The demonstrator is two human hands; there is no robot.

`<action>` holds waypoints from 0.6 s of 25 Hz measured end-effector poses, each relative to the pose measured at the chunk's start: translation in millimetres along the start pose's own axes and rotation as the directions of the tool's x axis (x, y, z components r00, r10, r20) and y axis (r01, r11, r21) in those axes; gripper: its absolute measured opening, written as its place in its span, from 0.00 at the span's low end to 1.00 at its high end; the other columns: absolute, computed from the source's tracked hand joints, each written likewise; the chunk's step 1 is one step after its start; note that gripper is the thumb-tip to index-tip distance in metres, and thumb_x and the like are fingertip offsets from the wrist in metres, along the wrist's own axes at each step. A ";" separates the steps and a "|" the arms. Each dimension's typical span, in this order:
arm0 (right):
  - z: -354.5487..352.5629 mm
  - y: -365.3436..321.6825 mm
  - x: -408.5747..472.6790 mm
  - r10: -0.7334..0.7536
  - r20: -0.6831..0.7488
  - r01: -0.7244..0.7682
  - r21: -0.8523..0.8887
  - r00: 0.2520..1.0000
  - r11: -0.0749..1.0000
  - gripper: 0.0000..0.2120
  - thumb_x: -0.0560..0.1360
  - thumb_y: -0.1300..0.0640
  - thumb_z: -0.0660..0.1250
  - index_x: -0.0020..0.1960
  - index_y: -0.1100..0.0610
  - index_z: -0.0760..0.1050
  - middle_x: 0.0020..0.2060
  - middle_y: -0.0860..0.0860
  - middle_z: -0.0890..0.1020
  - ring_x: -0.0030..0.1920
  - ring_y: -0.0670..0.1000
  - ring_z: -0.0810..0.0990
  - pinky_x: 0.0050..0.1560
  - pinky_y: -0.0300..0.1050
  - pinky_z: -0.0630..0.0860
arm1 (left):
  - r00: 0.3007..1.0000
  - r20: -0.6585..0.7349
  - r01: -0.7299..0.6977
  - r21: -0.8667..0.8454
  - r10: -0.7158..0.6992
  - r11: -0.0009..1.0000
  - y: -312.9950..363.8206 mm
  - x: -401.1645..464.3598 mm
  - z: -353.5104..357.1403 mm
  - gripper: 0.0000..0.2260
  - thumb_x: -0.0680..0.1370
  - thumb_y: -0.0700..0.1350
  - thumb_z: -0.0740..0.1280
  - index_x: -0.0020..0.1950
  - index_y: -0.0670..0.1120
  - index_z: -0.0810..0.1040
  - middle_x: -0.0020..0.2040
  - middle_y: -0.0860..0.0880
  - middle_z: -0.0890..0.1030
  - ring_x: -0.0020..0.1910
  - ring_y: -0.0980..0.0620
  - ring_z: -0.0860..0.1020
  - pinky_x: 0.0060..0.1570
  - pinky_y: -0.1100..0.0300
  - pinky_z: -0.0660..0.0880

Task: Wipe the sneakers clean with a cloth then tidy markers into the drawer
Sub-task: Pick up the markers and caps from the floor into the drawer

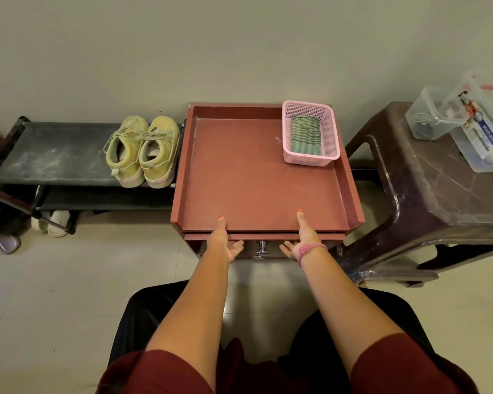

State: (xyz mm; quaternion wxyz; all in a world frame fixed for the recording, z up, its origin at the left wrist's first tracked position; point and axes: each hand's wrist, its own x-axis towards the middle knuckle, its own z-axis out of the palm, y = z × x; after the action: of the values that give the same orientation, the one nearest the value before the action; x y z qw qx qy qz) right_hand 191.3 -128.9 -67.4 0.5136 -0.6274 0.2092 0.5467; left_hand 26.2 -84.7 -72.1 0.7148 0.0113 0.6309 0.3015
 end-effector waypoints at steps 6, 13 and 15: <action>-0.5 2.7 19.1 -0.040 -0.035 0.040 0.003 0.999 0.999 0.25 0.76 0.56 0.69 0.68 0.62 0.65 0.66 0.59 0.71 0.60 0.59 0.77 0.58 0.55 0.74 | 0.997 -0.072 -0.040 -0.062 0.035 0.997 3.9 28.3 -9.4 0.23 0.80 0.50 0.65 0.68 0.37 0.68 0.58 0.37 0.76 0.59 0.38 0.79 0.58 0.46 0.77; 2.3 0.2 24.4 -0.081 -0.040 0.082 0.045 0.996 0.996 0.25 0.77 0.61 0.67 0.69 0.68 0.62 0.65 0.64 0.71 0.61 0.64 0.76 0.61 0.58 0.74 | 0.990 -0.124 -0.076 -0.059 0.068 0.995 8.0 37.5 -7.6 0.20 0.78 0.45 0.69 0.63 0.34 0.70 0.58 0.31 0.77 0.55 0.35 0.80 0.54 0.46 0.79; 1.1 0.4 23.1 -0.087 -0.042 0.087 0.008 0.995 0.996 0.25 0.77 0.61 0.67 0.69 0.68 0.62 0.64 0.66 0.72 0.60 0.64 0.76 0.61 0.57 0.74 | 0.987 -0.136 -0.093 -0.043 0.086 0.995 2.8 33.9 -7.3 0.19 0.79 0.43 0.67 0.63 0.32 0.70 0.58 0.32 0.77 0.56 0.36 0.80 0.56 0.46 0.78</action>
State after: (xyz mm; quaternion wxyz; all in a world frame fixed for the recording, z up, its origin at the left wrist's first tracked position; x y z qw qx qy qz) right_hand 197.7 -121.2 -88.3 0.5353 -0.6447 0.1949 0.5097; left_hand 19.1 -69.9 -102.8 0.6567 0.0018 0.6685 0.3491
